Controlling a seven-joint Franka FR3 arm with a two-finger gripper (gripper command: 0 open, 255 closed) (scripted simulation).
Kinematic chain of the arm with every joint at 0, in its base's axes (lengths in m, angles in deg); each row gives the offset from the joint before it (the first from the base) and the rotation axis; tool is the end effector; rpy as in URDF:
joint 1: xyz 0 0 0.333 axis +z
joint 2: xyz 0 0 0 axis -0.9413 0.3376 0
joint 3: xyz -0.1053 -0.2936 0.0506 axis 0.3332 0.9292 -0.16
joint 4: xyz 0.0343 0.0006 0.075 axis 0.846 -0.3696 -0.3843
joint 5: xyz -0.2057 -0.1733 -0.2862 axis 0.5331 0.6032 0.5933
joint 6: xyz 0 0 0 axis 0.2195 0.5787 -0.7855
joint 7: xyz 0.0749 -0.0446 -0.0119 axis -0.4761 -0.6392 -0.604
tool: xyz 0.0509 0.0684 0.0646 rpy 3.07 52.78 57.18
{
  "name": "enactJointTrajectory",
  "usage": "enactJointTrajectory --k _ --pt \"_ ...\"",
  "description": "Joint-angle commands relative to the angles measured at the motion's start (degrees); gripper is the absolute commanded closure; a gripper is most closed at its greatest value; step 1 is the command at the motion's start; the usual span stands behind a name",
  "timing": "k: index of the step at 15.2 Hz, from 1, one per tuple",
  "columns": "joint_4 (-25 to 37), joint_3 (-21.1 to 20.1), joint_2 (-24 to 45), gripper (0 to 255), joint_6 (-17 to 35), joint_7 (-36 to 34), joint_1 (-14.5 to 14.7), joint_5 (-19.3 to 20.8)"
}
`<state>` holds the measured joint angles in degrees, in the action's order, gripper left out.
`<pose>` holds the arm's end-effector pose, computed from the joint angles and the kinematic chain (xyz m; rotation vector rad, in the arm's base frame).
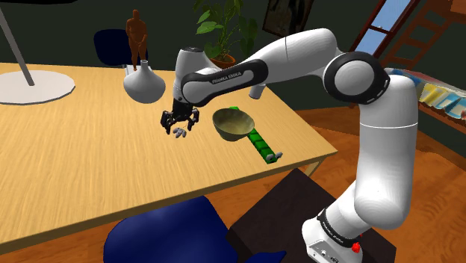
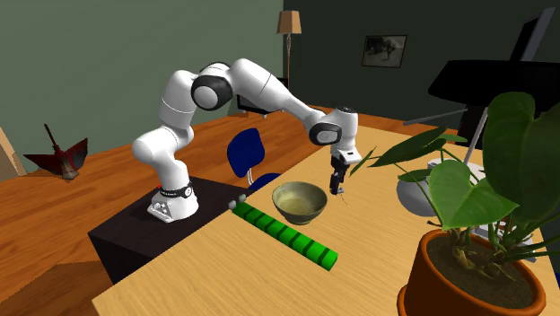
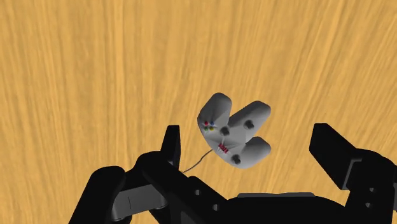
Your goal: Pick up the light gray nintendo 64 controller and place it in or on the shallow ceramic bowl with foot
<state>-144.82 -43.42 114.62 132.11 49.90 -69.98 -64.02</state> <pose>0.6518 0.2102 0.2871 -3.0673 0.2444 -0.0076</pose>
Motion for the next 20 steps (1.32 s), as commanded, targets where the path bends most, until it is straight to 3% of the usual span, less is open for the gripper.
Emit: enactJointTrajectory --k 1,5,6,15,20 --pt "0.04 0.03 0.13 0 0.11 -0.01 0.03 0.04" --pt "0.04 0.03 0.12 0 0.10 -0.01 0.03 0.04" --pt "0.04 0.03 0.12 255 0.10 -0.01 0.03 0.04" --pt "0.04 0.03 0.13 255 0.11 -0.01 0.03 0.04" --pt "0.91 -0.51 -1.90 255 -2.72 0.33 -0.31 -0.72"
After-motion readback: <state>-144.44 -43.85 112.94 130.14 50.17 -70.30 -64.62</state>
